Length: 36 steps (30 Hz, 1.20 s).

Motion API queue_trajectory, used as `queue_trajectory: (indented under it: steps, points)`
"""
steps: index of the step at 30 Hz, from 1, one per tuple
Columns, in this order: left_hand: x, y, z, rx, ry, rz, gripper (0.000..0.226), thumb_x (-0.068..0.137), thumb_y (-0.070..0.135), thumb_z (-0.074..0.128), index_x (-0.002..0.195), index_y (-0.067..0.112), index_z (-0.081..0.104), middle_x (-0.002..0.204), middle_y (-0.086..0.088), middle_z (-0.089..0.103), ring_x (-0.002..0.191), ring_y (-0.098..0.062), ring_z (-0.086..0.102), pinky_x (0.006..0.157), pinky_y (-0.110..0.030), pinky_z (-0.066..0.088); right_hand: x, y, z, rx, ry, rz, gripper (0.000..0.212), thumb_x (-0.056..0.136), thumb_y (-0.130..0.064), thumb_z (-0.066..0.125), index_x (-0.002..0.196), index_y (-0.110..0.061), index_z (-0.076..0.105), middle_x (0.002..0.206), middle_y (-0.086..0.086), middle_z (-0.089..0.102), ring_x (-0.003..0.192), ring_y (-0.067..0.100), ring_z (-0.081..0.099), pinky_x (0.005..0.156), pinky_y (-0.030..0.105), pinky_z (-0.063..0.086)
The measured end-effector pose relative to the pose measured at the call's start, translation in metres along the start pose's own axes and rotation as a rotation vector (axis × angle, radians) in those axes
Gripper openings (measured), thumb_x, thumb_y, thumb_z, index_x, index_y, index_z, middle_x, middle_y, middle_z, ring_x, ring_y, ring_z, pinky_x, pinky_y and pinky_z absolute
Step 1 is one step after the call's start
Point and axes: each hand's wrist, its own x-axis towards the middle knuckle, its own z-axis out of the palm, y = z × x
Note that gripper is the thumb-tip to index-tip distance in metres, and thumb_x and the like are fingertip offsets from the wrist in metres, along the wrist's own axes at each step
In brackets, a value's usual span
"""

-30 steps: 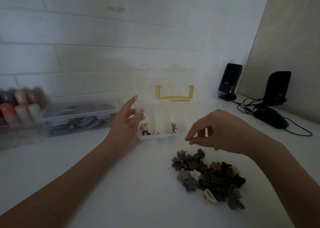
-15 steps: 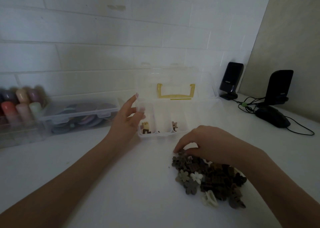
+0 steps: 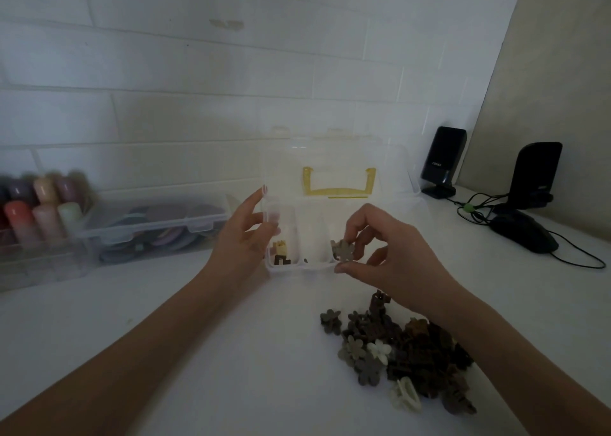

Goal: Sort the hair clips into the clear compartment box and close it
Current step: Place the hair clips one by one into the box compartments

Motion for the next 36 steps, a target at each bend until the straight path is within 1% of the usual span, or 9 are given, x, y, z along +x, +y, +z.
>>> queue_trajectory:
  steps: [8, 11, 15, 22, 27, 30, 32, 34, 36]
  points:
    - [0.001, -0.002, -0.002, -0.017, -0.021, 0.008, 0.053, 0.094, 0.011, 0.05, 0.138, 0.037, 0.037, 0.119, -0.004, 0.061, 0.099, -0.011, 0.065, 0.065, -0.016, 0.055, 0.002, 0.016, -0.003, -0.245, 0.317, -0.056, 0.026, 0.075, -0.014, 0.075, 0.076, -0.023, 0.051, 0.085, -0.017, 0.054, 0.073, 0.01, 0.052, 0.056, 0.016, 0.042]
    - [0.001, -0.002, -0.002, -0.023, -0.034, 0.007, 0.054, 0.093, 0.008, 0.05, 0.138, 0.037, 0.038, 0.119, -0.004, 0.061, 0.102, -0.015, 0.064, 0.063, -0.014, 0.054, 0.0, 0.021, -0.003, -0.246, 0.305, -0.048, 0.025, 0.08, -0.012, 0.07, 0.076, -0.027, 0.051, 0.087, -0.021, 0.058, 0.076, 0.006, 0.053, 0.058, 0.014, 0.041]
    - [0.001, -0.003, -0.001, -0.041, -0.051, 0.016, 0.055, 0.093, 0.009, 0.052, 0.136, 0.04, 0.038, 0.12, -0.004, 0.061, 0.104, -0.016, 0.064, 0.071, -0.025, 0.055, -0.004, 0.025, 0.002, -0.332, 0.244, -0.045, 0.031, 0.083, -0.016, 0.067, 0.076, -0.038, 0.045, 0.088, -0.021, 0.063, 0.081, 0.0, 0.05, 0.062, 0.011, 0.037]
    - [0.001, -0.005, 0.002, -0.036, -0.068, 0.029, 0.058, 0.091, 0.009, 0.055, 0.136, 0.042, 0.038, 0.118, 0.001, 0.062, 0.101, -0.012, 0.065, 0.06, -0.015, 0.052, -0.003, 0.02, 0.005, -0.44, 0.333, -0.168, 0.013, 0.077, -0.013, 0.074, 0.077, -0.019, 0.062, 0.093, -0.011, 0.069, 0.09, 0.007, 0.056, 0.078, 0.023, 0.042]
    - [0.0, -0.003, 0.002, -0.062, -0.065, 0.022, 0.059, 0.091, 0.006, 0.054, 0.137, 0.039, 0.039, 0.119, -0.001, 0.061, 0.103, -0.014, 0.065, 0.07, -0.022, 0.058, -0.003, 0.032, 0.006, -0.596, 0.165, -0.115, 0.002, 0.08, -0.026, 0.072, 0.082, -0.027, 0.073, 0.117, -0.01, 0.065, 0.104, 0.016, 0.056, 0.083, 0.03, 0.032]
    - [0.0, -0.001, 0.001, -0.065, -0.056, 0.028, 0.058, 0.091, 0.006, 0.053, 0.138, 0.037, 0.039, 0.12, -0.003, 0.061, 0.104, -0.015, 0.064, 0.069, -0.02, 0.058, -0.001, 0.03, 0.001, -0.472, 0.196, -0.121, 0.006, 0.083, -0.027, 0.069, 0.087, -0.028, 0.073, 0.108, -0.011, 0.068, 0.101, 0.01, 0.056, 0.087, 0.032, 0.042]
    - [0.0, -0.001, 0.0, -0.059, -0.057, 0.035, 0.058, 0.09, 0.009, 0.055, 0.139, 0.036, 0.037, 0.12, -0.004, 0.061, 0.105, -0.017, 0.064, 0.065, -0.017, 0.056, 0.0, 0.025, -0.004, -0.443, 0.218, -0.147, 0.007, 0.082, -0.026, 0.069, 0.088, -0.026, 0.073, 0.098, -0.012, 0.069, 0.094, 0.004, 0.055, 0.086, 0.019, 0.042]
    - [0.0, 0.0, -0.001, -0.062, -0.06, 0.034, 0.06, 0.086, 0.017, 0.057, 0.139, 0.035, 0.037, 0.12, -0.005, 0.061, 0.106, -0.018, 0.063, 0.062, -0.015, 0.054, 0.0, 0.019, -0.008, -0.418, 0.189, -0.119, 0.009, 0.082, -0.027, 0.068, 0.089, -0.028, 0.073, 0.087, -0.017, 0.067, 0.082, 0.001, 0.053, 0.072, 0.009, 0.039]
    - [0.001, 0.001, -0.001, -0.065, -0.054, 0.038, 0.057, 0.089, 0.013, 0.055, 0.138, 0.034, 0.037, 0.121, -0.007, 0.06, 0.106, -0.018, 0.063, 0.059, -0.013, 0.052, 0.0, 0.014, -0.015, -0.337, 0.111, -0.06, 0.009, 0.082, -0.029, 0.067, 0.089, -0.033, 0.072, 0.073, -0.018, 0.065, 0.068, 0.005, 0.054, 0.06, 0.011, 0.039]
